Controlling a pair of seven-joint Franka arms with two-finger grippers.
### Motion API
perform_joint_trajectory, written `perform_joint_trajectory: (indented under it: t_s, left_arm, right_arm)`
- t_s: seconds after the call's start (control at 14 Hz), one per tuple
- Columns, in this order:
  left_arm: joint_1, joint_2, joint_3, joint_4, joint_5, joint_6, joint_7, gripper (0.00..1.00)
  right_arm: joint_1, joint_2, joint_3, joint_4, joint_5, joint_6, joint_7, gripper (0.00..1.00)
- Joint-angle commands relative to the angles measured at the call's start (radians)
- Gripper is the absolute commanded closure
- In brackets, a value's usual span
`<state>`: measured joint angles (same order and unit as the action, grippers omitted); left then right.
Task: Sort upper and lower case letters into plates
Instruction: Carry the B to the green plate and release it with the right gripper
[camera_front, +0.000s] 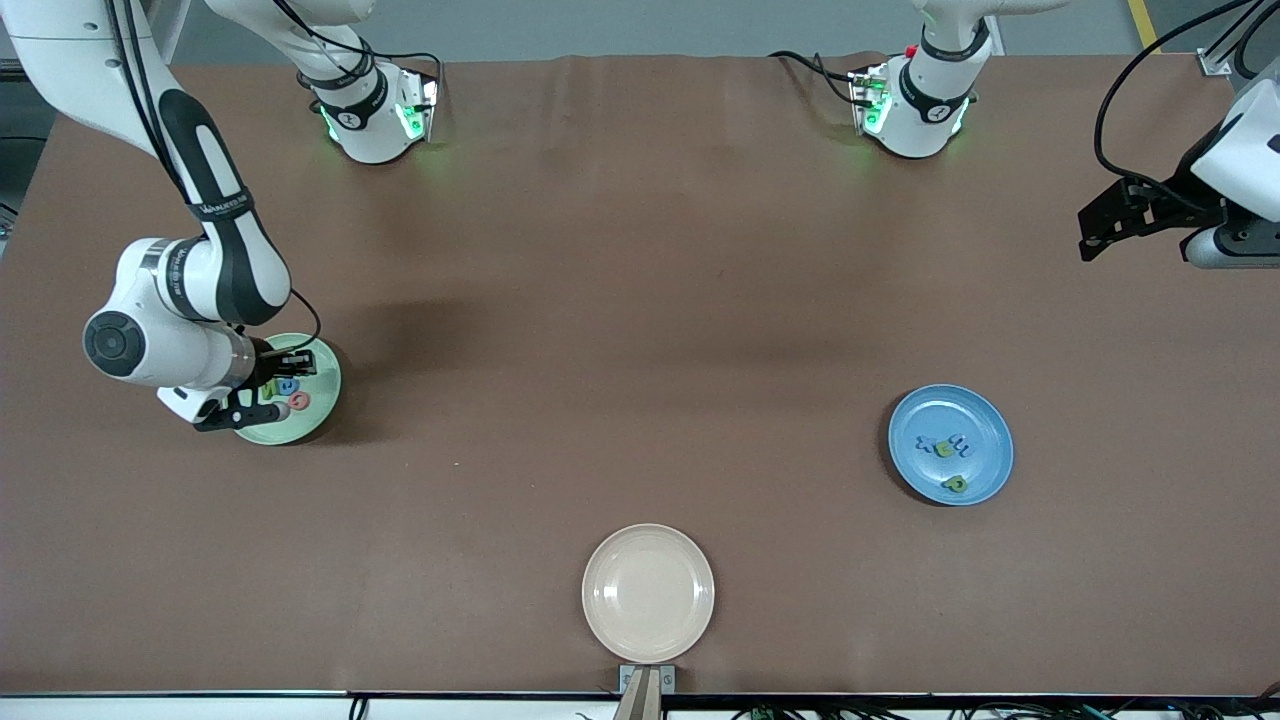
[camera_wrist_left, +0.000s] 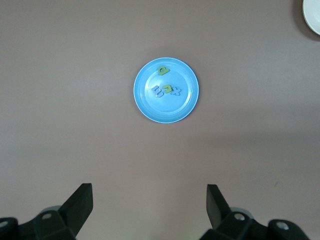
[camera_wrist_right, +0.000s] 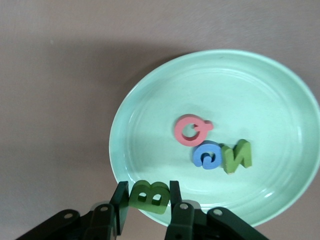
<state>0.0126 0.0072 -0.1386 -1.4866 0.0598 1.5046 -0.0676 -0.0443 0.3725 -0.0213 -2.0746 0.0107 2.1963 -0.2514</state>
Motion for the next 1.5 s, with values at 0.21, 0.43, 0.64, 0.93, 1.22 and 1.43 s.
perform_joint_trajectory:
  t_s: [0.21, 0.43, 0.64, 0.93, 1.22, 1.43]
  left_arm:
    - [0.006, -0.003, 0.004, 0.009, -0.005, -0.010, 0.017, 0.00]
    - [0.004, -0.004, 0.004, 0.008, -0.002, -0.012, 0.011, 0.00]
    - [0.004, -0.007, 0.002, 0.006, -0.002, -0.044, 0.014, 0.00]
    - [0.006, -0.010, 0.004, 0.005, -0.002, -0.050, 0.011, 0.00]
    - [0.009, -0.012, 0.004, 0.006, -0.002, -0.052, 0.012, 0.00]
    - [0.010, -0.007, 0.007, 0.009, -0.002, -0.047, 0.014, 0.00]
  right_arm:
    - [-0.039, -0.007, 0.021, -0.055, 0.005, 0.034, -0.115, 0.76]
    - [-0.043, 0.017, 0.021, -0.035, 0.005, 0.037, -0.198, 0.76]
    - [-0.051, 0.052, 0.023, -0.019, 0.009, 0.043, -0.215, 0.75]
    - [-0.046, 0.057, 0.026, -0.012, 0.020, 0.046, -0.209, 0.11]
    - [-0.037, -0.024, 0.026, 0.024, 0.051, -0.048, -0.181, 0.02]
    - [-0.045, -0.163, 0.020, 0.024, 0.049, -0.127, -0.047, 0.02]
